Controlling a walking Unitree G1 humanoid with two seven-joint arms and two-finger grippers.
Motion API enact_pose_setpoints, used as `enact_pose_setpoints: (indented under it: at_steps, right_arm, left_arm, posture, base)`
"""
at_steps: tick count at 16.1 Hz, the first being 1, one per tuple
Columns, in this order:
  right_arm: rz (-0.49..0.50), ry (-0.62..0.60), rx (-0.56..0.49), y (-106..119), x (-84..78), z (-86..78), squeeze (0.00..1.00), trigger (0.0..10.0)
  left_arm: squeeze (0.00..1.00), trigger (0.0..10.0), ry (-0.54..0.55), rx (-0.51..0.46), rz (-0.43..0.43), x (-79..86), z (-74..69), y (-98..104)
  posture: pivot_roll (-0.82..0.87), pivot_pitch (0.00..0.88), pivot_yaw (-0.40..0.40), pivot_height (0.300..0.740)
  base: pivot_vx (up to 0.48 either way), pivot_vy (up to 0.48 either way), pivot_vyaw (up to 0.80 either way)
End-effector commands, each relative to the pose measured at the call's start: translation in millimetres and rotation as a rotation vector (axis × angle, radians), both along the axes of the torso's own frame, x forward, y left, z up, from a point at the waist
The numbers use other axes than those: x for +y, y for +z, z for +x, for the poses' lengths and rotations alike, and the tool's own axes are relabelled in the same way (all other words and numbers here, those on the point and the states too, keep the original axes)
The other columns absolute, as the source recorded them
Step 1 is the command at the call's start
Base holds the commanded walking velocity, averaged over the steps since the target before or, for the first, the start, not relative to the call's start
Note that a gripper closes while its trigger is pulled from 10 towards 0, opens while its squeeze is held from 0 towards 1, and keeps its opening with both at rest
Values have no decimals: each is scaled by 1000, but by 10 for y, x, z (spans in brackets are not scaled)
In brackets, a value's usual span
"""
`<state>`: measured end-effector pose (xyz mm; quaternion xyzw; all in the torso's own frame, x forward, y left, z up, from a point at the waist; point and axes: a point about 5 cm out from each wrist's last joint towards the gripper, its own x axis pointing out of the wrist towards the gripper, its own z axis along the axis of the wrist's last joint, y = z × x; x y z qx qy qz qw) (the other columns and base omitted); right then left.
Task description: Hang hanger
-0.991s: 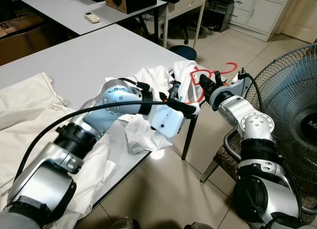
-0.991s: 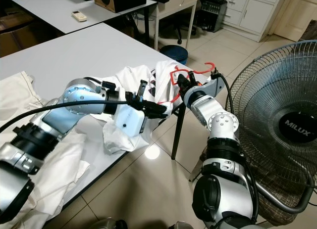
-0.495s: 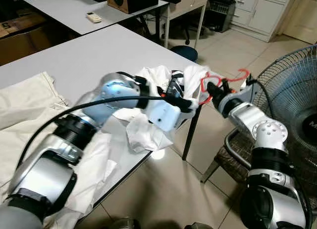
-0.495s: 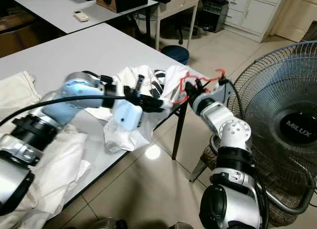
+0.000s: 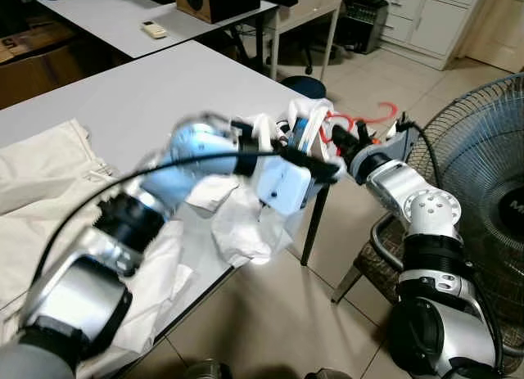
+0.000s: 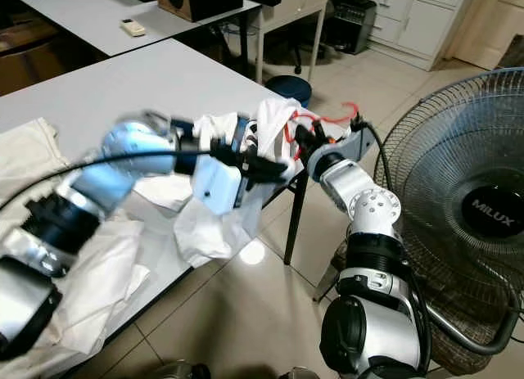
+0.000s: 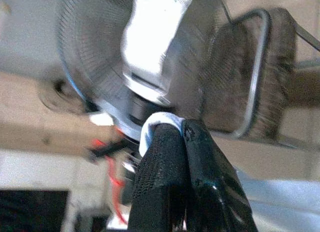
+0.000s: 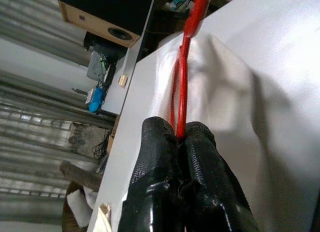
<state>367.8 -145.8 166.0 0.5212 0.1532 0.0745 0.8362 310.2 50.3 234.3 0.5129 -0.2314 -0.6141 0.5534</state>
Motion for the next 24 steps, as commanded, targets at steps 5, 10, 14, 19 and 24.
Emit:
enact_pose_setpoints:
  at_steps: [5, 10, 14, 19, 24]
  right_arm:
    - [-121, 22, 18, -76, 75, -2, 0, 10000]
    - [-183, 74, 30, -176, 169, -61, 0, 10000]
    - [-149, 29, 1, -129, 59, -53, 0, 10000]
    - [-157, -11, -64, -27, -61, -43, 0, 10000]
    - [-214, -32, -204, 179, -203, -160, 0, 10000]
  left_arm:
    - [0, 3804, 21, -10, -6, -106, -27, 13]
    - [0, 10000, 40, -34, -66, -82, 5, 161]
    - [1000, 10000, 121, 121, 82, 102, 31, -84]
    - [1000, 10000, 189, 218, -7, 261, 52, 13]
    - [1000, 10000, 534, 473, -483, 732, 199, 51]
  posture:
    - [-125, 0, 2, 740]
    - [-119, 0, 4, 740]
    - [-114, 0, 10, 740]
    - [-117, 0, 17, 740]
    - [-121, 0, 34, 740]
  base:
    - [0, 0, 0]
    - [0, 0, 0]
    - [0, 0, 0]
    - [0, 0, 0]
    - [0, 0, 438]
